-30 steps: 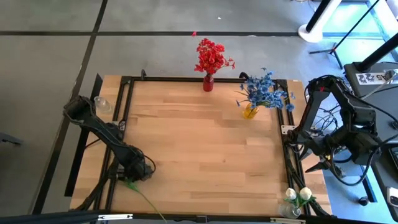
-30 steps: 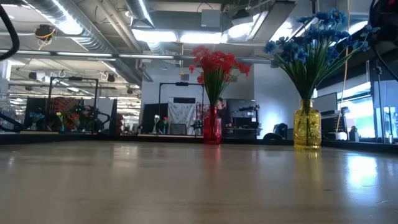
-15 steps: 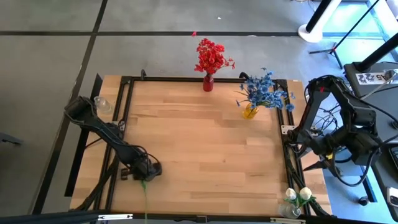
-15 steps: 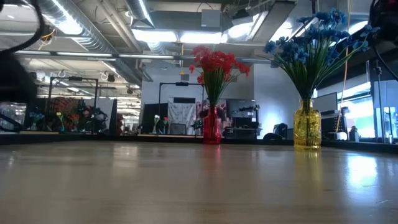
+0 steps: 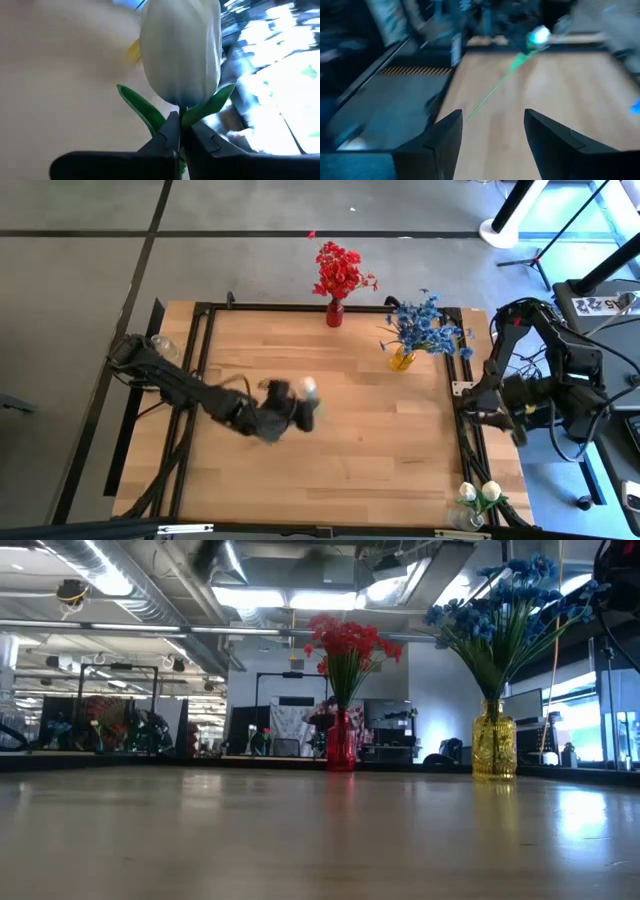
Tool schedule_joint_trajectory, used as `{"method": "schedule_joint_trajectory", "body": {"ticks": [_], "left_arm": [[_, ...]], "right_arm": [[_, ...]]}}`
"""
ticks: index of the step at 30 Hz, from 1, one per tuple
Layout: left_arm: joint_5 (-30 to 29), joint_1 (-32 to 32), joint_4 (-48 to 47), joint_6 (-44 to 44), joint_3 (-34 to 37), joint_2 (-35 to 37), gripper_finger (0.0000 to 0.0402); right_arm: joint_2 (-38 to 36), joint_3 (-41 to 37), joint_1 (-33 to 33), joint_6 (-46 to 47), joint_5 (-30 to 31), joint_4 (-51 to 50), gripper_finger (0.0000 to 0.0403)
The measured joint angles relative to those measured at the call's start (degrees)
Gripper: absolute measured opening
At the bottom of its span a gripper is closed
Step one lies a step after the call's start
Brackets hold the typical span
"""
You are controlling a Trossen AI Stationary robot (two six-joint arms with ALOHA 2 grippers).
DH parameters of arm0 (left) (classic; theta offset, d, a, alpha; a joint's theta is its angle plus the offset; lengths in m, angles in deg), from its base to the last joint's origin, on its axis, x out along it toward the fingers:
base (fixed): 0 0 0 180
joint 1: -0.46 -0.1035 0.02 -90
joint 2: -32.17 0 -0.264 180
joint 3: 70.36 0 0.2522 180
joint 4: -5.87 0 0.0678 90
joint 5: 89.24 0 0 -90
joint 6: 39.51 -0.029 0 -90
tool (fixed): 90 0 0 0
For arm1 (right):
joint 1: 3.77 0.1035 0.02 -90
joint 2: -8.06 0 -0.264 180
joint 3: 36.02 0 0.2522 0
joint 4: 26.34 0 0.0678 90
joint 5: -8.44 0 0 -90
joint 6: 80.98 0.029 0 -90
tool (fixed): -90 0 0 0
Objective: Sort flowers into vase by color
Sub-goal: Put the white tulip into the transparent vase
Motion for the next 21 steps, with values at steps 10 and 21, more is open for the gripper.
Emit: {"method": "schedule_joint_trajectory", "body": {"ticks": [10, 21], "left_arm": [[13.45, -9.21, 17.41, -56.08, -21.33, -7.56, 0.0002], [30.43, -11.53, 23.51, -63.66, -36.78, -23.07, 0.0004]], "right_arm": [[0.93, -0.45, -15.57, 1.07, -1.23, 7.28, 0.0214], [6.38, -2.58, -33.05, -16.88, -15.83, 30.02, 0.0214]]}}
